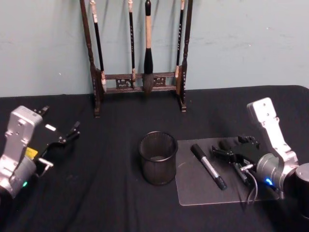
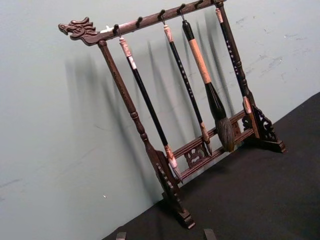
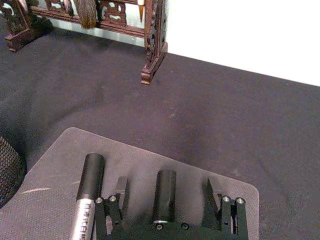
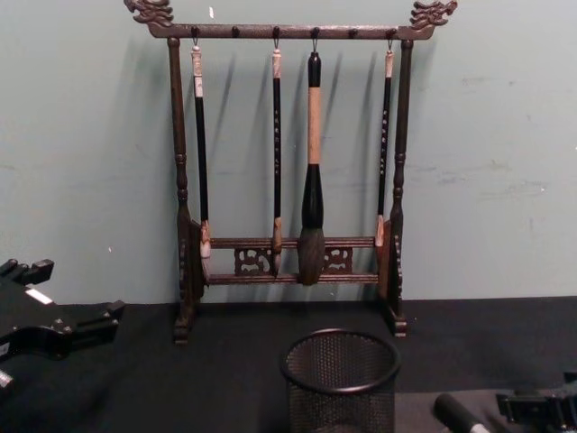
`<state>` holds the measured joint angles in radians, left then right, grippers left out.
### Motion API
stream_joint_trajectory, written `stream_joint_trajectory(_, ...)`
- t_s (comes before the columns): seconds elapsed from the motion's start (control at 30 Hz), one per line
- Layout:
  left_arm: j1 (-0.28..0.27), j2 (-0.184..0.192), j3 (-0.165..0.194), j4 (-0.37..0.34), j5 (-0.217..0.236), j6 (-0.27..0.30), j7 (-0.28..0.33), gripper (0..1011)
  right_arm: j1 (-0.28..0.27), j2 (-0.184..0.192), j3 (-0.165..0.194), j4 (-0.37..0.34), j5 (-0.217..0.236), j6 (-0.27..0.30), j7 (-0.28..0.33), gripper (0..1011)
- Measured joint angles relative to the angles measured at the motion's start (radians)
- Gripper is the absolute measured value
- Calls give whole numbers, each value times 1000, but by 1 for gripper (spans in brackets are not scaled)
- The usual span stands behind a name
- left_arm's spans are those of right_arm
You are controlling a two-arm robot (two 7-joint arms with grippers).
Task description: Pick up the water-based marker from the table and place it into the pen holder.
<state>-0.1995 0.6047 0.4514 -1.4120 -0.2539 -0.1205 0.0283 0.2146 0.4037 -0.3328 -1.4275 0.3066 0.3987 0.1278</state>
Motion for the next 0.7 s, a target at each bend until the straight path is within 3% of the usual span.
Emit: stream_joint_trajectory(0.7,0,0,0,0,0,0,0,1001,-2,-47,41,37,-51,-2,33,1002)
